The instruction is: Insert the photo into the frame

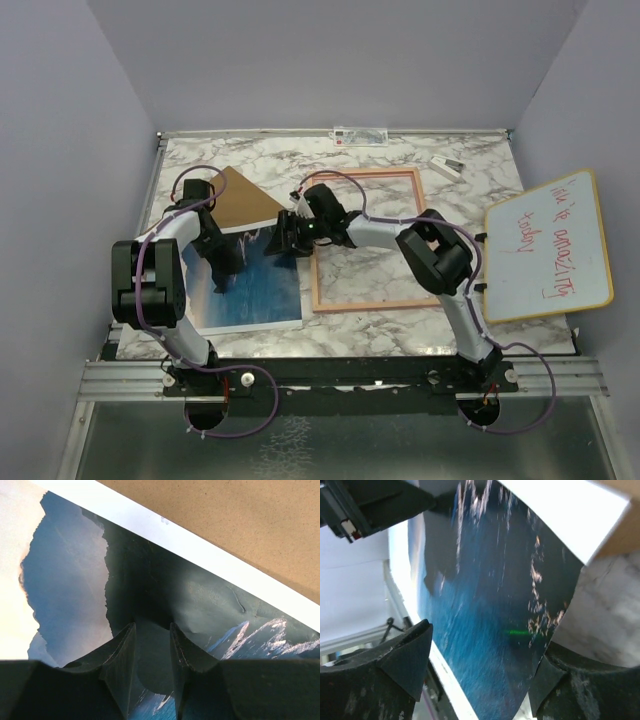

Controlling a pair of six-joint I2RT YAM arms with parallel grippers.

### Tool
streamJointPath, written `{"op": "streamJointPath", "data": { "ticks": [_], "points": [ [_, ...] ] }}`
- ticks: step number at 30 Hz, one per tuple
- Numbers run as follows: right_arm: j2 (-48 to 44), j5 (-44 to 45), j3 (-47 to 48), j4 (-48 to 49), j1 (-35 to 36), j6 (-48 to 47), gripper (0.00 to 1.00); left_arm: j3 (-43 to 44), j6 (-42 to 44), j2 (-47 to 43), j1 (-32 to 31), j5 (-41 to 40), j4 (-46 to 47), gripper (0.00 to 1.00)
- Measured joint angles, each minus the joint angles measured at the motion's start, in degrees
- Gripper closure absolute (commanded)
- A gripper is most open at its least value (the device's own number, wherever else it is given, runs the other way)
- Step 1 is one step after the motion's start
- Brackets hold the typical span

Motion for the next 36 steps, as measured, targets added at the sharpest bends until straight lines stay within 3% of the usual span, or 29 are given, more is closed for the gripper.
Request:
{"op": "streamJointPath", "data": {
  "ticks": [5,8,12,15,25,30,36],
  "points": [
    [-0.5,-4.8,-4.7,7.1,0.0,2.6,0.7,0.2,0.0,0.1,0.2,0.5,0.0,0.66],
    [-0.5,-6.2,-5.2,10.3,0.0,3.9,0.98,0.2,0.0,0.0,0.2,0.6,0.0,0.65],
    [-0.5,-7.0,-5.3,14.8,0.0,5.6,0.99,0.3,-0.6,-0.9,0.2,1.3,-0.2,0.6],
    [-1.6,-6.9,-7.6,19.6,0.0,6.8,1.0,1.0,-1.5,-2.9,0.2,2.1,-1.9,0.51],
    [-9.5,-8.3,-17.5,44.6,-1.1,16.2,0.99,15.2,-5.2,-18.1,0.2,2.8,-5.5,0.02],
    [-11.9,-8.9,-19.3,52.5,-2.5,19.8,0.99,17.9,-9.3,-18.4,0.2,9.0,-5.5,0.01],
    [-16.2,-10.6,-20.6,52.4,-3.3,15.8,1.0,17.5,-16.0,-13.1,0.2,18.9,-5.8,0.01]
  ]
}}
